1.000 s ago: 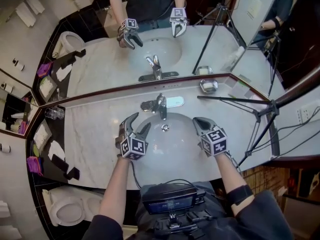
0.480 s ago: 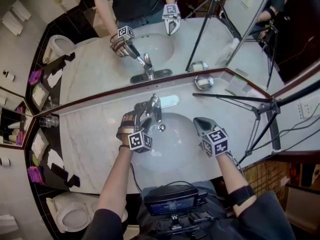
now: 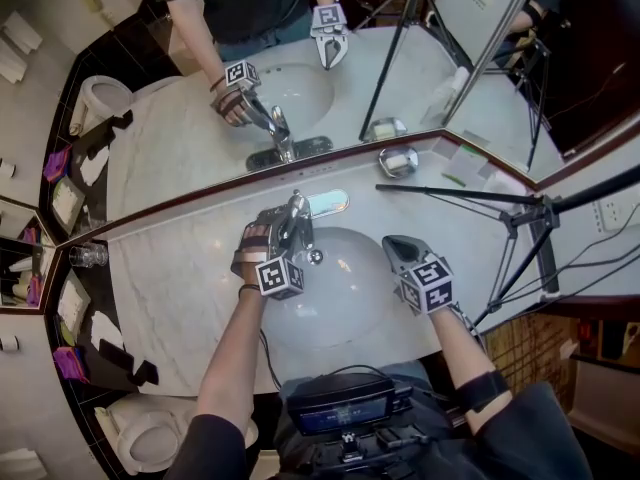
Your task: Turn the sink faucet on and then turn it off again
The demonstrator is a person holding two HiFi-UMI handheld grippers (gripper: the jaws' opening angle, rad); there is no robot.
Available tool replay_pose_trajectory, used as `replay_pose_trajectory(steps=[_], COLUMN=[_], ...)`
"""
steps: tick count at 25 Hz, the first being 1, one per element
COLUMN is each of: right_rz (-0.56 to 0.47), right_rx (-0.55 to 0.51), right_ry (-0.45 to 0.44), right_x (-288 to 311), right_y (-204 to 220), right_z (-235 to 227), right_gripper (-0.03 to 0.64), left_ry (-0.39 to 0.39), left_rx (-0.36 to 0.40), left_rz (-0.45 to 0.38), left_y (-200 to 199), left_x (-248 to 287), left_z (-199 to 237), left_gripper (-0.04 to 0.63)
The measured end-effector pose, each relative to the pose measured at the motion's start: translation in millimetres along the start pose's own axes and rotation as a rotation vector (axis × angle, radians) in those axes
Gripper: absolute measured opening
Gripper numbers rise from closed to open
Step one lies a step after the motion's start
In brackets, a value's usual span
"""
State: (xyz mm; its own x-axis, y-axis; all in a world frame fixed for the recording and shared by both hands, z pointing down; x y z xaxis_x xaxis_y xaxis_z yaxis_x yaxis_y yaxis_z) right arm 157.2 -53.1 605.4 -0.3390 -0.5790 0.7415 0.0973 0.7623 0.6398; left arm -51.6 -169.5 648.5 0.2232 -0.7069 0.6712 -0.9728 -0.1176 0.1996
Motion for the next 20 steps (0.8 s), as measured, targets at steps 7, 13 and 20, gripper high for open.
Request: replay_pose_trajectory(steps=[7,13,20], right_rz=[0.010,0.015,0.015], right_rx=[0.005,0.000,-0.001], right_ry=[-0.005,-0.013,-0.019], right_x=[7,13,16], right_y=[2,-2,-2], right_z=[-5,-1,3], right_gripper=[0.018,0.018,0.018], left_ry=[0.026,0.080,0.156], left_rx=[-0.016,-0.043,-0.025], left_rz=[-0.007,-0.010,-0.014], left_y=[-10,-12,-12], left_x=[8,11,17], left_z=[5,9,11], left_gripper=[0.147,0.129,0.129])
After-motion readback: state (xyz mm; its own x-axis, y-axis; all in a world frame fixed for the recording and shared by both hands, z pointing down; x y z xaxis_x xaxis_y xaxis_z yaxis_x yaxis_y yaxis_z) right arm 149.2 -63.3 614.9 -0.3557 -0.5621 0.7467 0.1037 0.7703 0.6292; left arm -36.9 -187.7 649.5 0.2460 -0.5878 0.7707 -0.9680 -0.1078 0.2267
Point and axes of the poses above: the fingertips, and each gripper's own axes: x forward along the fingers, z to its left, y out of its underside, the point moved 4 cm from there along -x, backward along the fingers, and after that the axes turned 15 degrees about z, right-handed, at the moved point
